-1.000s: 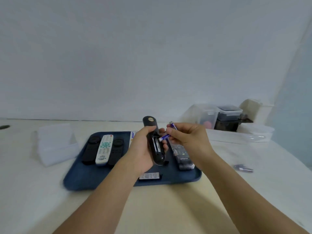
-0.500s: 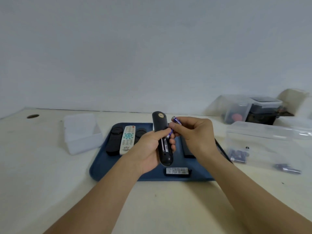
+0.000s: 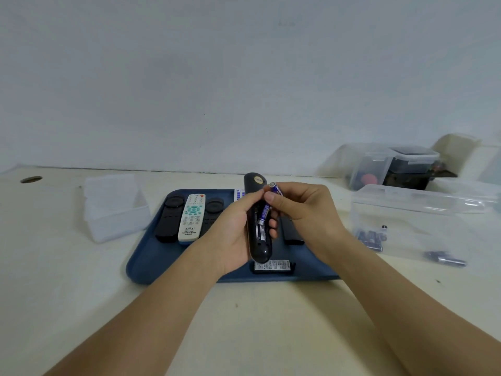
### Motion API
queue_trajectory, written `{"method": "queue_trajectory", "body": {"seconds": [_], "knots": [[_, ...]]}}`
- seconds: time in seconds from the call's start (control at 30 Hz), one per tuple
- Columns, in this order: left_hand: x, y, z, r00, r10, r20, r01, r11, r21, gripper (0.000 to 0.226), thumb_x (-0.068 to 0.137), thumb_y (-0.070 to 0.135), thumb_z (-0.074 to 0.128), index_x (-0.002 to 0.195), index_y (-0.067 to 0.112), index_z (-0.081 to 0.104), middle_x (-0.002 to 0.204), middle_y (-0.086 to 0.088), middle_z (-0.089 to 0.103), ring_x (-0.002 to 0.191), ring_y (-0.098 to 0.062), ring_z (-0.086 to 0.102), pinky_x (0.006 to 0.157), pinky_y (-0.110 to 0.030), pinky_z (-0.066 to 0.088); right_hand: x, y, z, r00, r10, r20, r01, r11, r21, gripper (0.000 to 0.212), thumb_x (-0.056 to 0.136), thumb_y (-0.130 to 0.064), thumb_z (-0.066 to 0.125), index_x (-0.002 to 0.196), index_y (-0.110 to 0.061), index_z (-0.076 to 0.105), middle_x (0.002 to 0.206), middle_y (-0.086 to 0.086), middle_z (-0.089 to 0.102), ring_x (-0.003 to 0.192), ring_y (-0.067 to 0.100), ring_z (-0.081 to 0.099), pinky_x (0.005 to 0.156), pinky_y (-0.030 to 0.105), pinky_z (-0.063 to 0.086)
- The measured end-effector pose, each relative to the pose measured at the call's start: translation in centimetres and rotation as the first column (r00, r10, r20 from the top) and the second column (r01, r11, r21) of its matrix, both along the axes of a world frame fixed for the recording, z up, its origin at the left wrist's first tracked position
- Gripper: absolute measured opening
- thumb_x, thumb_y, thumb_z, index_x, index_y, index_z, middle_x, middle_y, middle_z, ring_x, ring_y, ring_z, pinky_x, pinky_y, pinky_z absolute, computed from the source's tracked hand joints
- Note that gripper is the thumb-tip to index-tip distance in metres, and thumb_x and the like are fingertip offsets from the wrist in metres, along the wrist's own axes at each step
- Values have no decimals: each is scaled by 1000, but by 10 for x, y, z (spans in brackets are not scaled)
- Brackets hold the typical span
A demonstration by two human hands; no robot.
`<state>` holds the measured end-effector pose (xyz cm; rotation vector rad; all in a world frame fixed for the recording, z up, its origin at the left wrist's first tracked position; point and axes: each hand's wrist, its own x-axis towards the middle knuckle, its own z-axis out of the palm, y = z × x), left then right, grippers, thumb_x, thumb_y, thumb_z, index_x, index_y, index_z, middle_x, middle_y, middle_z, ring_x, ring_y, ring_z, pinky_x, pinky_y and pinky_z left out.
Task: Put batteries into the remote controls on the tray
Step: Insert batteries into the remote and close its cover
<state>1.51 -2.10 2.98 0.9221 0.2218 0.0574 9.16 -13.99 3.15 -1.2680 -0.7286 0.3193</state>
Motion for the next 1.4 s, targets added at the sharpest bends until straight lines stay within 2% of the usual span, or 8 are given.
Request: {"method": "queue_trajectory", "body": {"seconds": [0.23, 0.33, 0.47, 0.7, 0.9, 1.17, 1.27, 1.4], "knots": [[-4, -3, 5, 999, 38, -39, -41, 996, -84, 43, 93, 50, 60, 95, 10, 73, 88, -8, 67, 74, -18, 61, 67, -27, 44, -27, 7, -1, 969, -118, 217, 129, 991, -38, 21, 86, 0, 74, 85, -20, 80, 68, 9, 70, 54, 18, 56, 48, 25, 49], [-6, -3, 4, 998, 50, -50, -56, 990, -131, 42, 92, 45, 62, 92, 6, 78, 93, -8, 73, 90, -22, 68, 92, -29, 49, -29, 8, -5, 806, -220, 550, 307, 949, -71, 21, 83, -6, 78, 85, -27, 81, 72, -4, 72, 66, 9, 63, 61, 16, 50], [-10, -2, 9, 996, 67, -54, -76, 980, -186, 36, 94, 35, 54, 100, 3, 68, 81, -11, 70, 69, -22, 69, 74, -31, 51, -27, 9, -6, 572, -260, 778, 452, 891, -35, 7, 83, -12, 78, 85, -18, 80, 63, -14, 64, 66, -1, 55, 61, 15, 43], [-8, -6, 7, 997, 77, 7, -73, 969, -234, 27, 90, 10, 49, 106, -3, 66, 91, -17, 73, 75, -23, 74, 72, -29, 60, -21, 10, -7, 725, -319, 611, 431, 902, -41, 14, 79, -8, 82, 89, -18, 82, 82, -6, 63, 77, 4, 58, 68, 12, 46], [-11, -5, 2, 1000, -18, -12, 17, 999, -51, 37, 103, 23, 41, 128, 7, 63, 125, -17, 70, 97, -26, 70, 71, -38, 62, -14, 4, -6, 830, -286, 479, 383, 916, -117, 13, 78, -11, 83, 82, -24, 81, 77, -6, 69, 71, 7, 63, 69, 24, 53], [-4, -13, -3, 991, 133, 8, -133, 981, 141, 38, 103, 30, 48, 123, 2, 63, 95, -14, 69, 64, -21, 61, 49, -29, 44, -20, 2, -4, 904, -218, 368, 282, 951, -129, 20, 80, -4, 80, 77, -23, 80, 66, -12, 71, 56, 4, 63, 47, 21, 52], [-3, -11, -2, 984, 170, 54, -176, 977, 124, 24, 104, 23, 47, 114, 6, 60, 87, -13, 68, 63, -20, 63, 48, -28, 45, -19, 4, -3, 877, -214, 430, 293, 948, -125, 15, 75, -3, 84, 78, -17, 80, 84, 0, 67, 63, 4, 58, 47, 17, 48], [-2, -7, 1, 981, 177, 78, -187, 970, 155, 21, 103, 20, 50, 108, 3, 60, 89, -14, 63, 63, -19, 59, 45, -28, 43, -18, 3, -3, 970, -116, 213, 133, 989, -66, 7, 82, -5, 79, 78, -11, 78, 91, 7, 61, 63, 12, 58, 46, 25, 49]]}}
